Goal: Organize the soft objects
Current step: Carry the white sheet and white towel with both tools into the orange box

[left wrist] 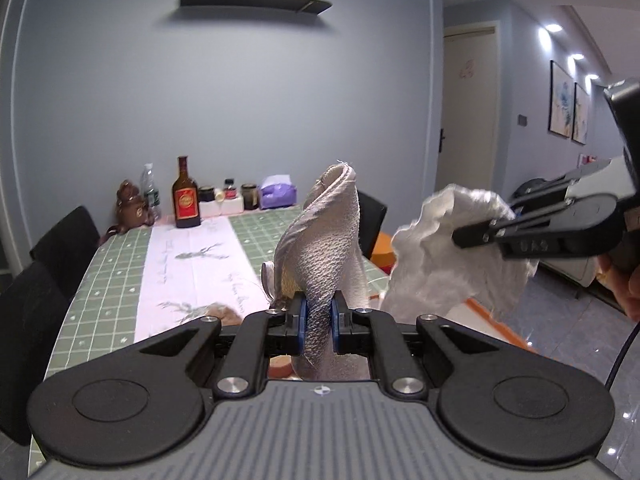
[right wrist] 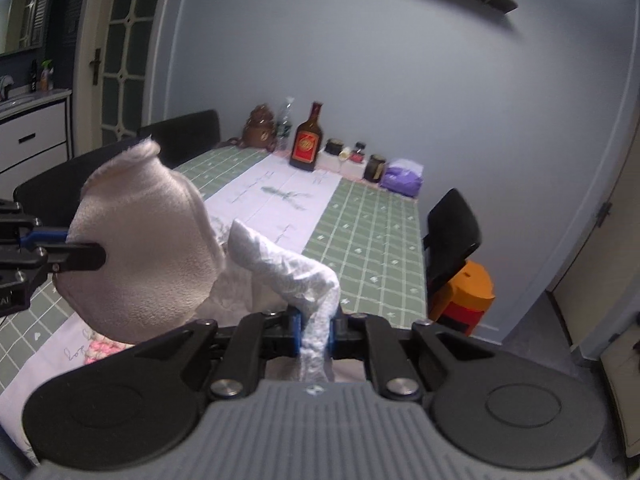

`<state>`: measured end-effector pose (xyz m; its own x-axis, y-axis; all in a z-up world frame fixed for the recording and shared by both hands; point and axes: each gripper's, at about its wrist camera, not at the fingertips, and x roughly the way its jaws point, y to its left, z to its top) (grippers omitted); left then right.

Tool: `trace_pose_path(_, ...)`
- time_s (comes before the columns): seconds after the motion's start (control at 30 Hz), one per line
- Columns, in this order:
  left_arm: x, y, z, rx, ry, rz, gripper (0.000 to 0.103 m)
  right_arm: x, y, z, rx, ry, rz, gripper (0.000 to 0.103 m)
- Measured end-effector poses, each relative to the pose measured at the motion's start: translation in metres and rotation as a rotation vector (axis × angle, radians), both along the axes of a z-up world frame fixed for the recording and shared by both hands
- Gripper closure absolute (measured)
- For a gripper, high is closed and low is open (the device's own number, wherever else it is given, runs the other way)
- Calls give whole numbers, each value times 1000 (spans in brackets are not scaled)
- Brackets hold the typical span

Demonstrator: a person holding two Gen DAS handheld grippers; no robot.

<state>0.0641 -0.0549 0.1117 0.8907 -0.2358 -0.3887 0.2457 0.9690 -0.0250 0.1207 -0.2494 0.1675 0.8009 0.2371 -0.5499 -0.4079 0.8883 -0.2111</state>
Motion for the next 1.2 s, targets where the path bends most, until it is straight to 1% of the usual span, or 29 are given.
trace_pose_path(0.13,0,-9,10,-12,-19,-35,90,-15,-18,27,-5,-66,-38,94)
trace_pose_path(0.33,5,-22,23,-1,-65,-67,90,-32,-42,70,-24,-165,-107,94)
trace_pose_path(0.43,11,-32,21,3,-56,-100,90,-33,-46,77,-52,-154,-119,94)
trace_pose_path(0.5,14,-38,18,5,-34,-133,90,-30,-48,73,-66,-124,-126,94)
trace_pose_path(0.57,18,-46,13,14,-4,-165,90,-27,-50,64,-66,-79,-130,94)
trace_pose_path(0.67,25,-61,-3,58,49,-209,90,-20,-53,43,-76,2,-141,94)
trace_pose_path(0.77,30,-73,-20,93,100,-244,90,-13,-57,17,-96,78,-156,94)
trace_pose_path(0.87,34,-78,-35,108,152,-270,90,-6,-62,-9,-101,158,-161,94)
trace_pose_path(1.0,40,-88,-53,154,215,-283,90,8,-68,-48,-105,278,-158,93)
trace_pose_path(1.07,45,-91,-62,170,256,-298,90,16,-70,-68,-112,337,-158,93)
trace_pose_path(1.2,60,-101,-79,195,368,-345,90,30,-74,-109,-119,470,-149,93)
